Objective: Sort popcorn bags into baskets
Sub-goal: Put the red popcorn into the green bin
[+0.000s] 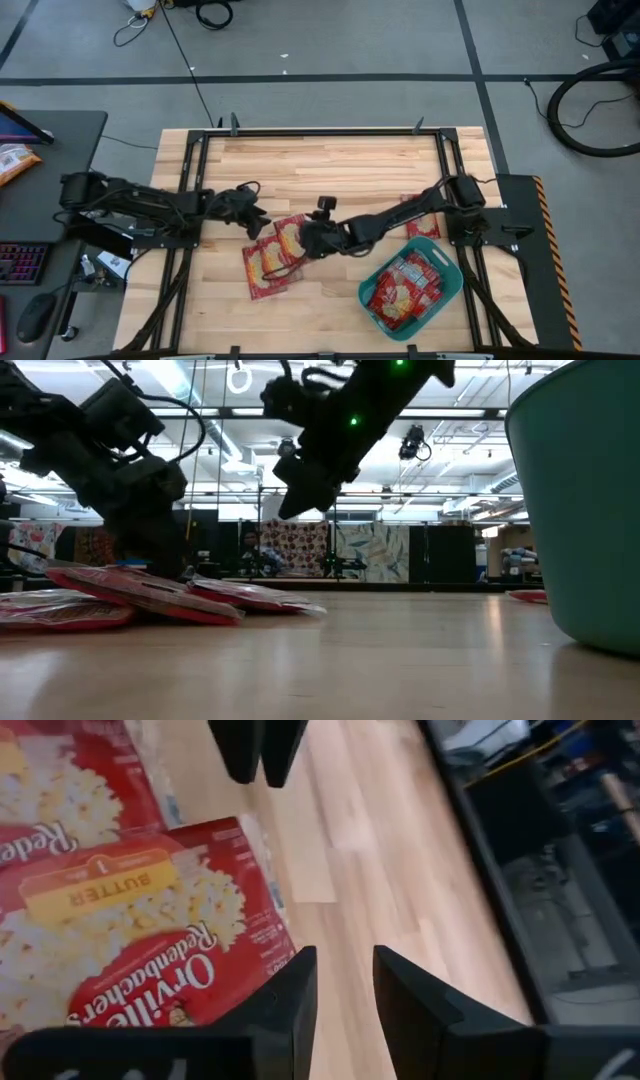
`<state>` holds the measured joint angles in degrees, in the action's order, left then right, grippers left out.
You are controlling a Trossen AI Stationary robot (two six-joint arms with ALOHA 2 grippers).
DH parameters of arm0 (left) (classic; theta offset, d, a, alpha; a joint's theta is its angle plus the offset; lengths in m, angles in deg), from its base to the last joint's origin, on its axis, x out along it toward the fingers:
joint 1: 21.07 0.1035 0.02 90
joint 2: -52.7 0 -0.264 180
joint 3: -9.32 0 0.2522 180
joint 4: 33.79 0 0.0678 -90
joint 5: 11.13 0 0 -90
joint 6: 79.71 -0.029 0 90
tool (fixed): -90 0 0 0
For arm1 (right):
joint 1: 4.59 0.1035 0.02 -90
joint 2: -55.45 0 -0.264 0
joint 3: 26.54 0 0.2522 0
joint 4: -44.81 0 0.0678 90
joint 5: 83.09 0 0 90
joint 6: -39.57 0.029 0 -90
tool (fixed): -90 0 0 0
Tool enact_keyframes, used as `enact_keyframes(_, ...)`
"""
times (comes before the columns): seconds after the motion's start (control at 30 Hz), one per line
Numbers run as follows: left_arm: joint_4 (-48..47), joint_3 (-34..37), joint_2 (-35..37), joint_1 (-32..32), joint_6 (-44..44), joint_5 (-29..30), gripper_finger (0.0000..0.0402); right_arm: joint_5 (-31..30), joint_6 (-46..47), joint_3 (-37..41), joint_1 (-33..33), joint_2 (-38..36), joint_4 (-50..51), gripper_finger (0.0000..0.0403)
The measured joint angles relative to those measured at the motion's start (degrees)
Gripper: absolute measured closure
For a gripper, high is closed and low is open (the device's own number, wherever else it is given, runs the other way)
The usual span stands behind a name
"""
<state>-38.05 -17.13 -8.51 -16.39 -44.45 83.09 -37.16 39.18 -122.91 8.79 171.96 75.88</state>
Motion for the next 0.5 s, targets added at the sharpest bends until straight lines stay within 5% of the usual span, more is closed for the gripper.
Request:
enact_keyframes(0.23, 7.31, 0.00, -6.15, -0.53, 4.77, -0.01, 0.0177, 9.36, -2.62, 0.00, -2.73, 0.00, -0.20, 0.0300)
enact_keyframes(0.5, 16.48, 0.00, -14.90, -3.04, 10.04, -0.01, 0.0192, 12.73, -8.97, 0.00, -2.66, 0.00, -2.07, 0.0300)
